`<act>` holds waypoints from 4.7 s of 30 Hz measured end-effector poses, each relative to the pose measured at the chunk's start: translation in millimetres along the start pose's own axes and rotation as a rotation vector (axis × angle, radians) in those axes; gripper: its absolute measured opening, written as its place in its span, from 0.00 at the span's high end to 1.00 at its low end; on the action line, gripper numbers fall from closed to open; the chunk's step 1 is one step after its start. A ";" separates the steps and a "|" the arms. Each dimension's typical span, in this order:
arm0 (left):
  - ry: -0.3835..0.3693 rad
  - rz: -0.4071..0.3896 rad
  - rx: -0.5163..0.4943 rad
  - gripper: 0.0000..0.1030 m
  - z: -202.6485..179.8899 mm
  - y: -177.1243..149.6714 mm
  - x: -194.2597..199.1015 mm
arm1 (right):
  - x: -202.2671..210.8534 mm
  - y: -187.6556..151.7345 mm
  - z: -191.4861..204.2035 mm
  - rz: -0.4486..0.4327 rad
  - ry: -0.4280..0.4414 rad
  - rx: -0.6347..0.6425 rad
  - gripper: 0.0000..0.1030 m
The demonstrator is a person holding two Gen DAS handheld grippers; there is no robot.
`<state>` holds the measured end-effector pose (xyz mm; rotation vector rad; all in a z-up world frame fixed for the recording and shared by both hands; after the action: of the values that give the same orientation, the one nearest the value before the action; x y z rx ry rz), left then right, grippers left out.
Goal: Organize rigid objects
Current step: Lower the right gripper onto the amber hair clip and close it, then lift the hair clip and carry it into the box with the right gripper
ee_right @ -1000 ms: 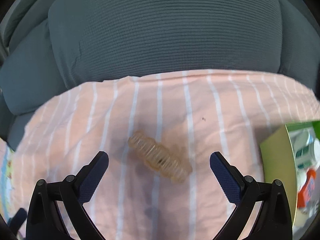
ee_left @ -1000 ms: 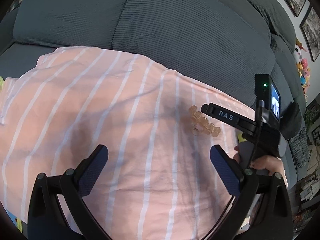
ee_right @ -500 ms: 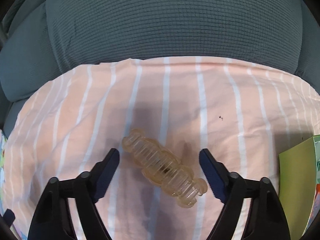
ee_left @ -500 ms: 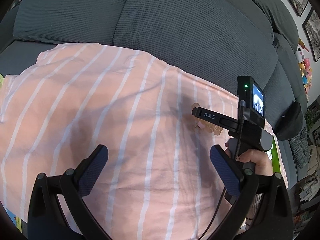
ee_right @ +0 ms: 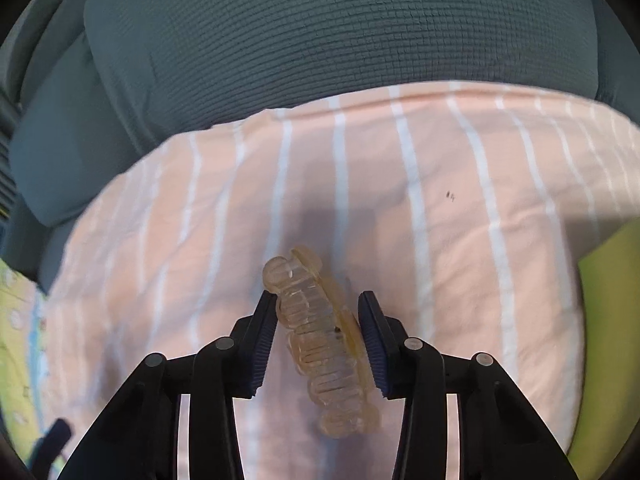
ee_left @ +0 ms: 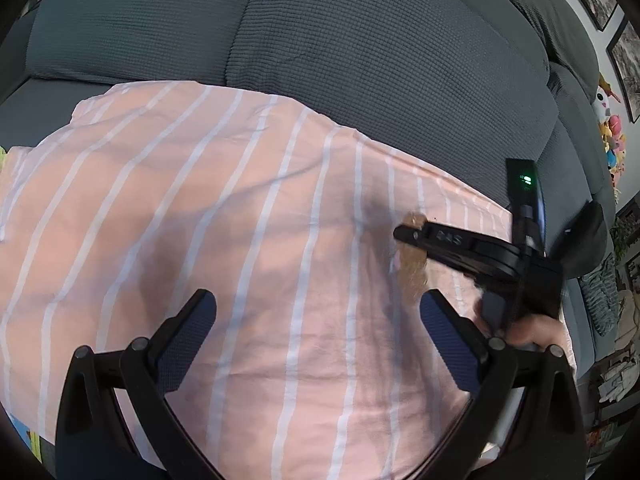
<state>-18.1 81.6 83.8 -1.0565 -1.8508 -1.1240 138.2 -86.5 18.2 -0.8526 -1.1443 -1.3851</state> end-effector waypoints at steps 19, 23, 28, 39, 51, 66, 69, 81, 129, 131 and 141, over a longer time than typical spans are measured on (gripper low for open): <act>0.002 0.032 0.021 0.01 -1.4 1.5 -10.6 | 0.2 -47.9 -4.4 0.135 0.023 -0.117 0.35; 0.009 0.050 0.009 0.01 -7.7 0.5 -18.5 | 16.5 -47.3 -23.6 0.085 0.048 -0.175 0.35; 0.004 0.086 0.002 0.01 -16.6 -0.1 -33.1 | 32.5 -57.6 -42.7 0.062 0.115 -0.235 0.35; 0.017 0.200 0.017 0.04 -26.3 -4.3 -87.2 | 33.6 -62.7 -31.4 0.052 0.182 -0.198 0.35; -0.077 0.222 0.057 0.44 -31.7 -6.5 -101.4 | -4.1 -53.6 -11.8 0.131 0.217 -0.160 0.43; -0.119 0.105 0.033 0.61 -36.3 0.5 -61.8 | 8.3 -62.4 -4.3 0.072 0.275 -0.144 0.62; -0.130 0.079 0.009 0.61 -41.2 0.4 -51.9 | 21.1 -66.1 -1.7 0.034 0.279 -0.136 0.62; -0.170 0.043 -0.118 0.64 -70.9 -7.7 -37.2 | 52.8 -91.7 -22.7 -0.103 0.324 -0.234 0.62; -0.384 0.210 -0.578 0.65 -298.5 -55.9 -90.9 | 167.7 -163.7 -225.5 -0.445 0.179 -0.652 0.62; -0.386 0.237 -0.585 0.65 -303.9 -58.5 -98.6 | 167.1 -165.9 -234.3 -0.438 0.168 -0.670 0.62; -0.386 0.318 -0.577 0.65 -310.6 -65.3 -122.3 | 154.1 -171.5 -258.0 -0.380 0.147 -0.738 0.62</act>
<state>21.9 -255.8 68.9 -1.9374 -1.5717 -1.3614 -25.9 -387.9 63.2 -1.0439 -0.6881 -2.2134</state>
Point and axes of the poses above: each gripper's, at about its wrist camera, not at the fingertips, and x roughly against the way its jaws point, z to its left, y to its top, the point moved 4 cm from there along -x, roughly the way its jaws point, and after that the axes turned 15 degrees about z, right-handed, at the moved point
